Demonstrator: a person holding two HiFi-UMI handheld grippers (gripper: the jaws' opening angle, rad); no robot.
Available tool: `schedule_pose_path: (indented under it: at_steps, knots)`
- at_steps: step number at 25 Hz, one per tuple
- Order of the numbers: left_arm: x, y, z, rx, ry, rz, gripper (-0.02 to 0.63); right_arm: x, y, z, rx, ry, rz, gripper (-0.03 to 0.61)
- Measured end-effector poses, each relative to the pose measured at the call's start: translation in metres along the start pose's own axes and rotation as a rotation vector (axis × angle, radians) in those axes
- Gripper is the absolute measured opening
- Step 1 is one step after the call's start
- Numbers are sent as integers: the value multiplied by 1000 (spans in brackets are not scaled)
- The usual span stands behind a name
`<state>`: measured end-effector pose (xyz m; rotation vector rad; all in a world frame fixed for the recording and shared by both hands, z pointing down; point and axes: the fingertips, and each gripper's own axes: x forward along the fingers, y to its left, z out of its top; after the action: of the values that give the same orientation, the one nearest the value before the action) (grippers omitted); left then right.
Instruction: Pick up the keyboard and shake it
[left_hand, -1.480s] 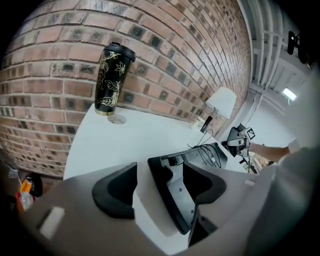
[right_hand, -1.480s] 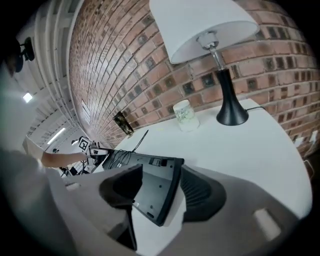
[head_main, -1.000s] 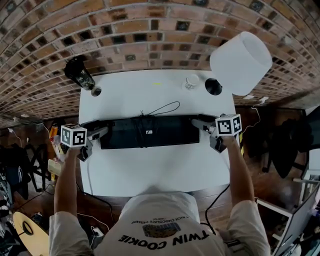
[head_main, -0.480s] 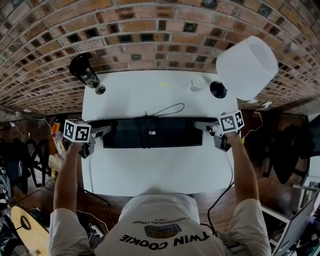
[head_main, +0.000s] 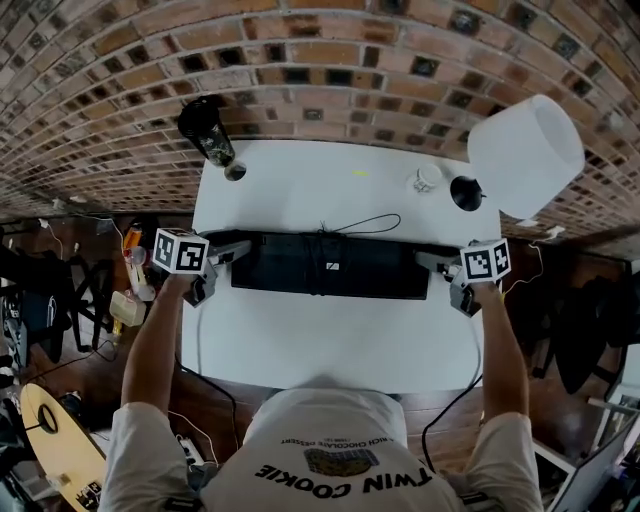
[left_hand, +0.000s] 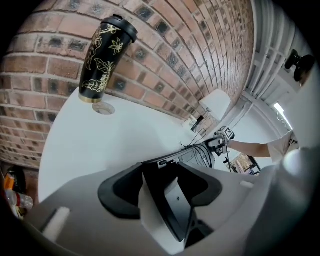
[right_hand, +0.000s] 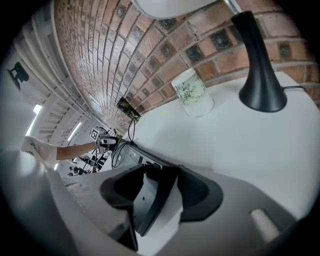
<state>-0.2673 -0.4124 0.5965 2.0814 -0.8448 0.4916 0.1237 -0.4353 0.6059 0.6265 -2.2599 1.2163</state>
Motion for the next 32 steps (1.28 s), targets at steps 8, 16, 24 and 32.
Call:
schedule_pose_path:
  at_steps: [8,16,24,32]
  knots:
    - [-16,-12,8,86,-59,32,223,-11,16,7,-119,-87,-52,215]
    - [-39,-36,10,179,-113,65,218,-31,41,6,-261,-131,-126,213]
    - [-59,-59,6,267,-172,115,213,-48,61,-4,-370,-157,-212,212]
    - [-76,-79,-4,352,-193,140,209,-63,79,-16,-441,-153,-297,210]
